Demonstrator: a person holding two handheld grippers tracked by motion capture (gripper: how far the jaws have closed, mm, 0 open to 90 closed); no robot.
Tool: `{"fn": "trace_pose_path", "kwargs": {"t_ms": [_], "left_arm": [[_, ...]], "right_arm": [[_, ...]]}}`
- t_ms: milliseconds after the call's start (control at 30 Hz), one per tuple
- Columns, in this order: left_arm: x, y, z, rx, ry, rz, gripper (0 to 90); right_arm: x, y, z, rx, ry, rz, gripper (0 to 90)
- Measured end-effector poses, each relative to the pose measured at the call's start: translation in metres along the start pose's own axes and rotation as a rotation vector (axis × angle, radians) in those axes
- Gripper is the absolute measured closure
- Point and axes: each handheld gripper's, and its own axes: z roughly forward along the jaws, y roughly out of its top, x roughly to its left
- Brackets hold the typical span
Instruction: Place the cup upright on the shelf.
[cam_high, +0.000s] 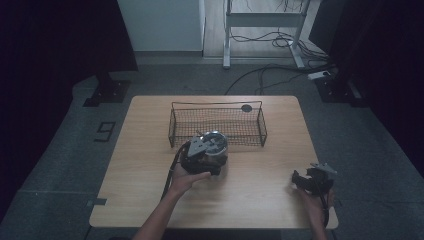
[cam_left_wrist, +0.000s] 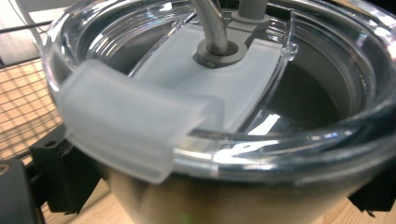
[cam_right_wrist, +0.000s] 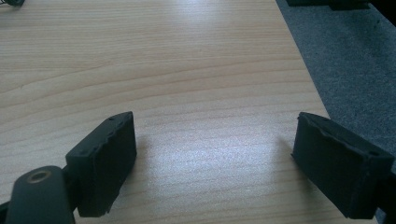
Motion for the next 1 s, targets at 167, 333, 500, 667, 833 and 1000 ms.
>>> {"fn": "trace_pose_path", "kwargs": {"t_ms": [167,333,500,667,833,1000], "left_arm": [[0.008,0.003,-0.009,-0.007,0.014,-0.012,4.2],[0.013,0.005,-0.012,-0.01,0.015,-0.019,4.2],[0.013,0.009,-0.013,-0.011,0.023,-0.01,4.2],[0.011,0.016,-0.015,-0.014,0.024,0.005,4.2],[0.01,0.023,-0.016,-0.02,0.024,0.016,4.2],[0.011,0.029,-0.015,-0.023,0.025,0.02,4.2]], "right_arm": [[0.0,0.0,0.0,0.002,-0.001,0.001,13.4],[0.0,0.0,0.0,0.002,-0.002,0.002,13.5],[0.0,0.0,0.0,0.002,-0.001,0.003,13.4],[0.0,0.0,0.0,0.002,-0.001,0.003,13.5],[0.0,0.0,0.0,0.002,-0.001,0.003,13.5],[0.0,0.0,0.0,0.002,-0.002,0.004,13.5]]}}
